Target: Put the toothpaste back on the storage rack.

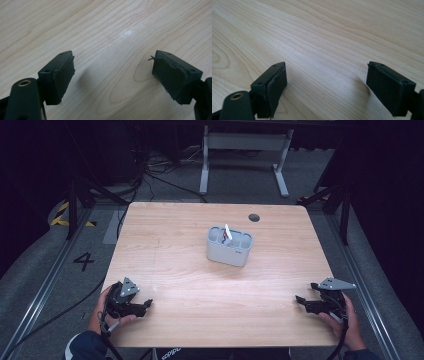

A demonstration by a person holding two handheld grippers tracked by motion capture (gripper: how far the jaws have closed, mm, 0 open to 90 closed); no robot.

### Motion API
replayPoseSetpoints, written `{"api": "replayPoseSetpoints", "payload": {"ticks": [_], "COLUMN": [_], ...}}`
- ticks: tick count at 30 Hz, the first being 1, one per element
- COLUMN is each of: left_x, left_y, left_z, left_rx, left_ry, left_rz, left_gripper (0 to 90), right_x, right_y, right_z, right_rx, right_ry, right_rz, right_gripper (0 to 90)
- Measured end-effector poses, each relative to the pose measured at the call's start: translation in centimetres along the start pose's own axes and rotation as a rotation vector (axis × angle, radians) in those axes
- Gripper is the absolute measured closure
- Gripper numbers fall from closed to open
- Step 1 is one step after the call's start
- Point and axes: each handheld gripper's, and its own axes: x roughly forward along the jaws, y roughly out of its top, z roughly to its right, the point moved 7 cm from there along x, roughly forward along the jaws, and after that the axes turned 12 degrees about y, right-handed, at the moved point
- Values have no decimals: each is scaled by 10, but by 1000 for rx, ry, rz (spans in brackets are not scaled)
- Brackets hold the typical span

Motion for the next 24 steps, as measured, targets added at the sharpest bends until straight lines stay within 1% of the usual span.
{"api": "replayPoseSetpoints", "payload": {"ticks": [2,4,5,6,7,8,9,11,13,24], "left_x": [-2,-3,-5,-6,-7,-8,-10,-11,-11,-11], "left_y": [-6,-13,-16,-19,-21,-23,-25,-27,-28,-28], "left_z": [-4,-7,-8,-9,-11,-11,-13,-15,-16,-16], "left_rx": [-50,-115,-118,-122,-127,-135,-133,-138,-141,-142], "left_ry": [-20,-36,-34,-35,-29,-28,-21,-20,-12,-11], "left_rz": [-5,5,5,21,26,23,16,21,20,20], "left_gripper": [163,159,155,154,154,154,153,154,153,152], "right_x": [0,0,0,0,0,0,0,0,0,0], "right_y": [0,0,0,0,0,0,0,0,0,0], "right_z": [0,0,0,0,0,0,0,0,0,0], "right_rx": [-3,-1,-1,0,0,0,1,1,-1,-11], "right_ry": [-1,0,0,0,1,1,2,1,-1,-3], "right_rz": [-2,0,-1,-1,0,-1,0,-1,0,-1], "right_gripper": [172,172,172,172,172,172,172,172,172,172]}}
